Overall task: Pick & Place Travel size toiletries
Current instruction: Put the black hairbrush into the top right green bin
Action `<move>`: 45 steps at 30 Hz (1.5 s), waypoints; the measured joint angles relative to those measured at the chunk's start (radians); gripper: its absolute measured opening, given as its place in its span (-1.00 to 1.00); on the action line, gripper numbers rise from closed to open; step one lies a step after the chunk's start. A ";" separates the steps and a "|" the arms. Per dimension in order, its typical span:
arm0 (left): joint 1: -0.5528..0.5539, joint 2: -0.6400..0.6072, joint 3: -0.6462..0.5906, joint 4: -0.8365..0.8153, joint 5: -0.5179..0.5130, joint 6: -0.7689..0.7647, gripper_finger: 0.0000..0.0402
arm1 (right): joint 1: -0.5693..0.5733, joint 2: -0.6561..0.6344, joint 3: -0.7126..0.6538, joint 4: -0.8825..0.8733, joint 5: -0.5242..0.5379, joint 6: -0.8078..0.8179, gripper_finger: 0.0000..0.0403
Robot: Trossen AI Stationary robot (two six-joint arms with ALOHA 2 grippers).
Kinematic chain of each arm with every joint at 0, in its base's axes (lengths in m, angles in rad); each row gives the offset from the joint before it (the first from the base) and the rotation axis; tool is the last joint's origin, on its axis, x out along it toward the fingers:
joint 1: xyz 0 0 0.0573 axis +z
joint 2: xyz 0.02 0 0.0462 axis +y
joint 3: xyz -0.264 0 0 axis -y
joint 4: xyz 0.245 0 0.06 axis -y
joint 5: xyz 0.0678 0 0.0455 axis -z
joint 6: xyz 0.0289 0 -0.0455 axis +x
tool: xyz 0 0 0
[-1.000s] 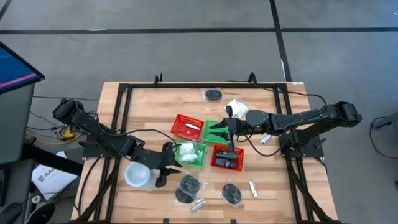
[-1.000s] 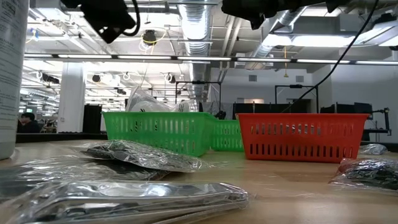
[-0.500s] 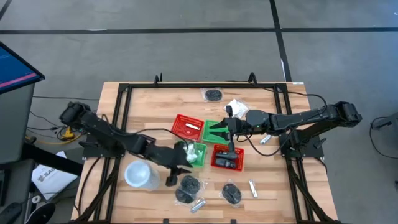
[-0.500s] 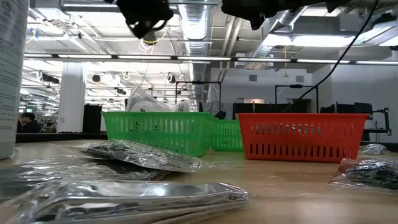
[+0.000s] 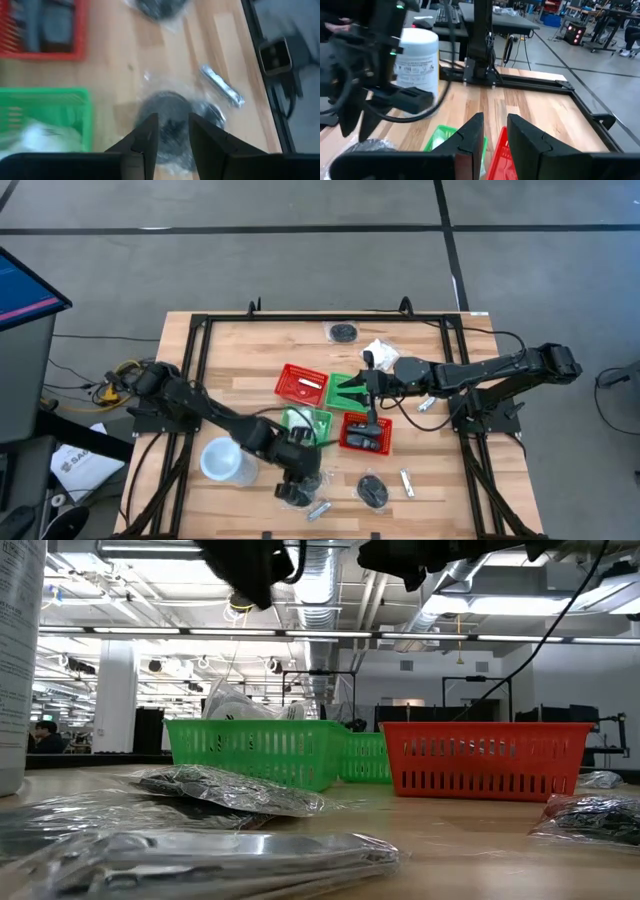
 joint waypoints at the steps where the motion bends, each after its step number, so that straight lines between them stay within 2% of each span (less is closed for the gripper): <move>1: -0.009 0.009 0.003 -0.015 0.000 0.001 -0.51 | 0.000 0.000 0.000 -0.001 0.000 0.000 -0.62; 7: -0.040 0.047 0.009 -0.034 -0.004 0.008 -0.51 | 0.000 0.000 0.000 0.000 0.000 0.000 -0.62; 12: -0.055 0.073 0.008 -0.051 -0.007 0.071 -0.51 | 0.000 0.000 0.000 0.002 0.000 0.000 -0.62; 45: -0.080 0.182 0.008 -0.055 0.015 0.087 -0.51 | 0.000 0.000 0.000 0.001 0.000 0.000 -0.62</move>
